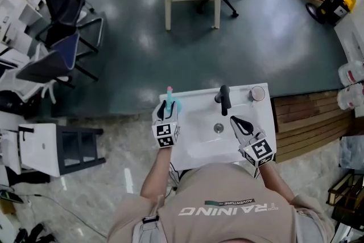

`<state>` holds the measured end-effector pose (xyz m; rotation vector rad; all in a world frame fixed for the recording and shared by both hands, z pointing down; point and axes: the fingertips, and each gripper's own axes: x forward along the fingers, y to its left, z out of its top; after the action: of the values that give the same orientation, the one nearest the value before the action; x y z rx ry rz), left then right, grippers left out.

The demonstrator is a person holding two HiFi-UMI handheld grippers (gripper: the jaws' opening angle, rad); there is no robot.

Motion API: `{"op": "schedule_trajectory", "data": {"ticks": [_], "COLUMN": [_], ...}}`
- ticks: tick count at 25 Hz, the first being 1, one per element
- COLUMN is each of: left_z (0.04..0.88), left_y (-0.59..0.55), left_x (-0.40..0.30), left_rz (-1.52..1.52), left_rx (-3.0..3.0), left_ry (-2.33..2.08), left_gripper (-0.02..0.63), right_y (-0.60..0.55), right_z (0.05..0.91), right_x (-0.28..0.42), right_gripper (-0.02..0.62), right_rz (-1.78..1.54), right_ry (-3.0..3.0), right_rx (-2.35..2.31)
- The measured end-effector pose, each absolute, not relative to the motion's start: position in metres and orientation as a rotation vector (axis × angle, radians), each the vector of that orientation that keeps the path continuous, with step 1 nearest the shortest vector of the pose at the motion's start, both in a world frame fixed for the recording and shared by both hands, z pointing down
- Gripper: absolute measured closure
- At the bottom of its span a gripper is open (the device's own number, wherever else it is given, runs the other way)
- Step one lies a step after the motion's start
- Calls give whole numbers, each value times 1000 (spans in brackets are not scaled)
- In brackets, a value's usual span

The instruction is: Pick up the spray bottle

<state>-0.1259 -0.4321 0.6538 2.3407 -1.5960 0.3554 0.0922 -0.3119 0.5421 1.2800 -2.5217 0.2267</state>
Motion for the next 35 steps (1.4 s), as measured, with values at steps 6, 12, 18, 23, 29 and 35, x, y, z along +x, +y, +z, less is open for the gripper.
{"op": "schedule_trajectory", "data": {"ticks": [6, 12, 18, 23, 29, 35], "left_z": [655, 652, 653, 645, 633, 619], "left_y": [-433, -429, -429, -423, -410, -387], "left_x": [-124, -126, -127, -124, -122, -121], "left_rz": [382, 413, 418, 448, 421, 381], "left_rx": [2379, 2413, 2421, 2468, 2467, 2471], "left_ry": [-1599, -1645, -1642, -1653, -1645, -1628], "left_gripper": [433, 454, 456, 457, 457, 457], "right_y": [-309, -307, -308, -307, -303, -301], "right_z": [544, 550, 552, 550, 550, 545], "right_x": [91, 96, 94, 96, 94, 88], "right_gripper": [592, 592, 592, 592, 592, 592], "right_rz": [225, 251, 250, 247, 251, 229], "right_ry": [-2513, -2501, -2509, -2514, -2528, -2563], "right_rx": [1278, 1292, 1296, 1303, 1295, 1276]}}
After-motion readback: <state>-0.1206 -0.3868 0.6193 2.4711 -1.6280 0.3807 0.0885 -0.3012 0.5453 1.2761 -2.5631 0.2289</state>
